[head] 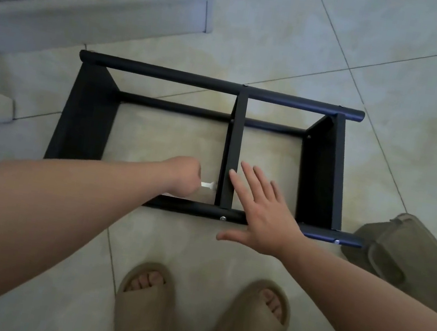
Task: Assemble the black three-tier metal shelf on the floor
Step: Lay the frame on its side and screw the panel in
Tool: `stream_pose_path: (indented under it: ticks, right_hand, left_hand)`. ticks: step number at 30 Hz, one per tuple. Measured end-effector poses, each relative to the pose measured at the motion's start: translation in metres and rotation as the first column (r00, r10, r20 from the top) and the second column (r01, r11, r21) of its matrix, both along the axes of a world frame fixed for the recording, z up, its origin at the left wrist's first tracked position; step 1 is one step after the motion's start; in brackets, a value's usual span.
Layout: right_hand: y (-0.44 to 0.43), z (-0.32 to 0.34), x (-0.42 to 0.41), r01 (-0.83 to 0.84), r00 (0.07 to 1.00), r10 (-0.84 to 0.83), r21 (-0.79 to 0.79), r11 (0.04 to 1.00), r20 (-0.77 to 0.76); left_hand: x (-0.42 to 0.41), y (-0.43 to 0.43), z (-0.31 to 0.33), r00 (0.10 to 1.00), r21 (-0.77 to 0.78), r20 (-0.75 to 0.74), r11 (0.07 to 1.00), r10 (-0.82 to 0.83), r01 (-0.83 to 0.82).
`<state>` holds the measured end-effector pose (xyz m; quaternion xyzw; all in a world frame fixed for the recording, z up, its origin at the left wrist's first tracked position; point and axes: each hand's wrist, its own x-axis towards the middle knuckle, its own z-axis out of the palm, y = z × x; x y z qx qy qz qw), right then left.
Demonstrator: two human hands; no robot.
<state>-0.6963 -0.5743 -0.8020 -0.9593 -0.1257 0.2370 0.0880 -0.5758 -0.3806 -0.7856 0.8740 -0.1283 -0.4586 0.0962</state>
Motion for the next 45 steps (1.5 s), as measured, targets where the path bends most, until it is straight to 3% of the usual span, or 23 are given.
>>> stream_pose_path:
  ticks: [4,8,17,20,23,26,41,45]
  right_hand:
    - [0.004,-0.010,0.018,-0.042,0.998,0.041,0.005,0.999,0.042]
    - [0.002,-0.016,0.023,-0.078,0.995,0.076,0.029,0.997,0.065]
    - [0.003,-0.020,0.021,-0.042,0.994,0.032,0.097,0.994,0.100]
    - [0.004,-0.019,0.022,-0.041,0.993,0.031,0.086,0.995,0.113]
    - [0.004,-0.020,0.021,-0.038,0.989,0.027,0.074,0.997,0.146]
    - [0.005,-0.021,0.020,-0.047,0.982,0.033,0.071,0.996,0.184]
    - [0.004,-0.023,0.021,-0.107,0.970,0.085,0.083,0.991,0.227]
    - [0.004,-0.023,0.021,-0.107,0.971,0.086,0.086,0.990,0.223]
  left_hand:
    - [0.004,0.010,-0.021,0.998,-0.051,-0.030,0.997,0.048,-0.049]
    - [-0.001,0.016,-0.037,0.985,-0.204,-0.111,0.967,0.129,-0.150]
    - [0.002,0.015,-0.045,0.890,-0.421,-0.293,0.789,0.350,-0.448]
    - [0.005,0.009,-0.042,0.790,-0.393,-0.466,0.706,0.399,-0.589]
    - [0.009,0.006,-0.042,0.609,-0.301,-0.650,0.581,0.456,-0.756]
    - [0.011,0.002,-0.044,0.505,-0.252,-0.685,0.478,0.526,-0.841]
    - [0.015,-0.010,-0.045,0.540,-0.284,-0.595,0.472,0.595,-0.834]
    - [0.013,-0.010,-0.042,0.601,-0.284,-0.580,0.554,0.550,-0.782]
